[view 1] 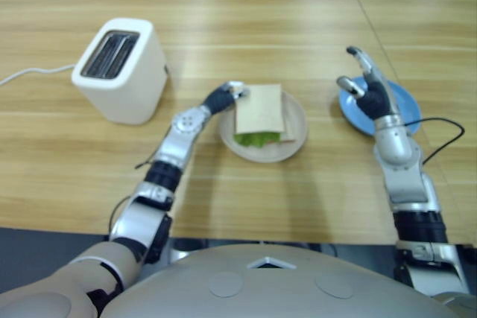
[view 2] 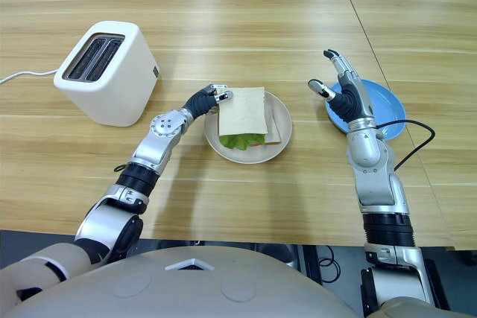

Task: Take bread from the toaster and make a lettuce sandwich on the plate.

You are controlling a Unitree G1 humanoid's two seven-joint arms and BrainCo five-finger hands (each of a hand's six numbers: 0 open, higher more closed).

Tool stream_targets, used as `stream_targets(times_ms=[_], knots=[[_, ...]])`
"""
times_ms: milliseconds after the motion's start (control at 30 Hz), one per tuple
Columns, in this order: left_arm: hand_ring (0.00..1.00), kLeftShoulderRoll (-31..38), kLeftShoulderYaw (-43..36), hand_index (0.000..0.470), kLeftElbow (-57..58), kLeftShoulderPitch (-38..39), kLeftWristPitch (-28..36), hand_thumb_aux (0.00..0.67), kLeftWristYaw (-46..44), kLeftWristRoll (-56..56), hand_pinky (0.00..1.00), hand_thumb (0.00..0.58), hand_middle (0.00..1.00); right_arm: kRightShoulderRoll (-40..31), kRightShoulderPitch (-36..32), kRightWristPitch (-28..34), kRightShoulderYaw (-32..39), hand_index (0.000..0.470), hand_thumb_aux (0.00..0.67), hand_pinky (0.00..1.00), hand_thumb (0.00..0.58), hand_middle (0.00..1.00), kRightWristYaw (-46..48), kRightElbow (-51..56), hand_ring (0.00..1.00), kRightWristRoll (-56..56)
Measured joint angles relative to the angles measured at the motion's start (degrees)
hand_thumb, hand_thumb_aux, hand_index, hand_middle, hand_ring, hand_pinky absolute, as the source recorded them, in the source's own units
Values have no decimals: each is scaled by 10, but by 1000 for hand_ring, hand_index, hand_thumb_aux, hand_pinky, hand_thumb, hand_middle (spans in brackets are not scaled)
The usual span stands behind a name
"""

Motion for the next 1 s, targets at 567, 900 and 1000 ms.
stream_targets(times_ms=[567,900,1000], knots=[[1000,0,-61,460,153,-48,-63,670,105,120,1000,580,1000,-9,-29,-19,260,0,0,0,0,0,-106,89,0,-329],[1000,1,-66,460,172,-57,-68,670,129,140,1000,580,1000,-31,-11,-15,308,0,0,0,0,0,-79,30,0,-397],[1000,2,-68,460,174,-59,-68,670,134,143,1000,580,1000,-32,5,-14,326,0,0,0,0,0,-61,-1,0,-407]])
